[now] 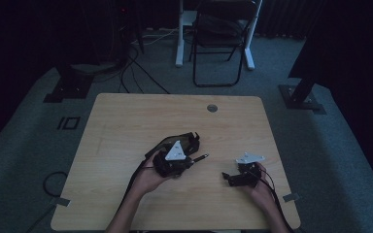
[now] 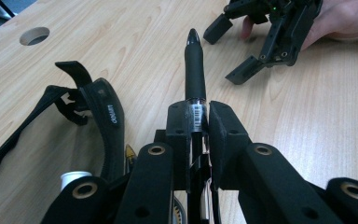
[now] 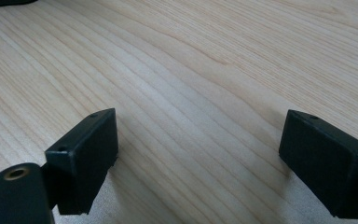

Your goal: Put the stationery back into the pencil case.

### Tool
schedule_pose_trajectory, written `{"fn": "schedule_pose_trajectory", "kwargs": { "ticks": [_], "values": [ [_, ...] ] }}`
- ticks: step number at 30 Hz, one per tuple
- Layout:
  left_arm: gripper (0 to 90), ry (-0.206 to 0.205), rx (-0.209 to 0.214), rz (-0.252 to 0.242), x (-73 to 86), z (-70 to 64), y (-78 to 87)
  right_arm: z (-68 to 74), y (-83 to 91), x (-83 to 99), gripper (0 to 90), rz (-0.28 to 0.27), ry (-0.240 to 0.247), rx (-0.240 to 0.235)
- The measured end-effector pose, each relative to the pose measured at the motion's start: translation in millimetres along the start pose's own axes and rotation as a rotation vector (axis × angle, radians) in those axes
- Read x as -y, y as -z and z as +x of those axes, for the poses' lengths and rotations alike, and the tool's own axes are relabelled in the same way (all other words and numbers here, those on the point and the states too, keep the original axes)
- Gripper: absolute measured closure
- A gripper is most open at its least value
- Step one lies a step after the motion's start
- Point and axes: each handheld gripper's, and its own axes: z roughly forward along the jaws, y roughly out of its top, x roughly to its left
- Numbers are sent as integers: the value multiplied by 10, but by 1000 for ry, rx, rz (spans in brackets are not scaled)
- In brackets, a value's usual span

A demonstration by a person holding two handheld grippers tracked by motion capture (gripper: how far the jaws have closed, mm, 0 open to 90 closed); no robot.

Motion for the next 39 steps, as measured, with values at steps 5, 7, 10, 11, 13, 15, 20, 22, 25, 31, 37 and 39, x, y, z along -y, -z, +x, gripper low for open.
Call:
{"fn": "schedule_pose_trajectory", "kwargs": {
  "ticks": [5, 7, 10, 11, 13, 15, 20, 22, 25, 31, 37, 39],
  "values": [
    [794, 6, -4, 1, 6, 24, 8, 0, 0, 0, 116, 0, 0, 0],
    [794, 7, -7, 4, 5, 36, 12, 0, 0, 0, 116, 0, -1, 0],
    [794, 6, -13, 0, -6, 60, 27, 1, 0, 0, 116, 0, -1, 0],
    [794, 5, -16, -1, -12, 69, 37, 0, 0, 0, 116, 0, 0, 0],
    [794, 9, -23, -6, -23, 92, 59, 0, 0, 0, 116, 0, -1, 0],
    [794, 9, -30, -7, -30, 119, 79, 0, 0, 0, 116, 0, -1, 0],
    [794, 17, -41, -10, -25, 179, 121, 0, 0, 0, 116, 0, 0, 0],
    [794, 21, -46, -8, -15, 214, 132, 0, 0, 0, 116, 0, 0, 0],
    [794, 29, -51, -5, -8, 247, 141, 0, 0, 0, 116, 0, 0, 0],
    [794, 50, -64, -9, 5, 338, 151, 0, -1, 0, 116, -1, 0, 0],
    [794, 68, -68, -5, 30, 404, 121, -1, -1, 0, 116, -1, 1, 0],
    [794, 74, -69, -6, 35, 412, 115, -1, 0, 0, 116, -1, 1, 0]
  ]
}}
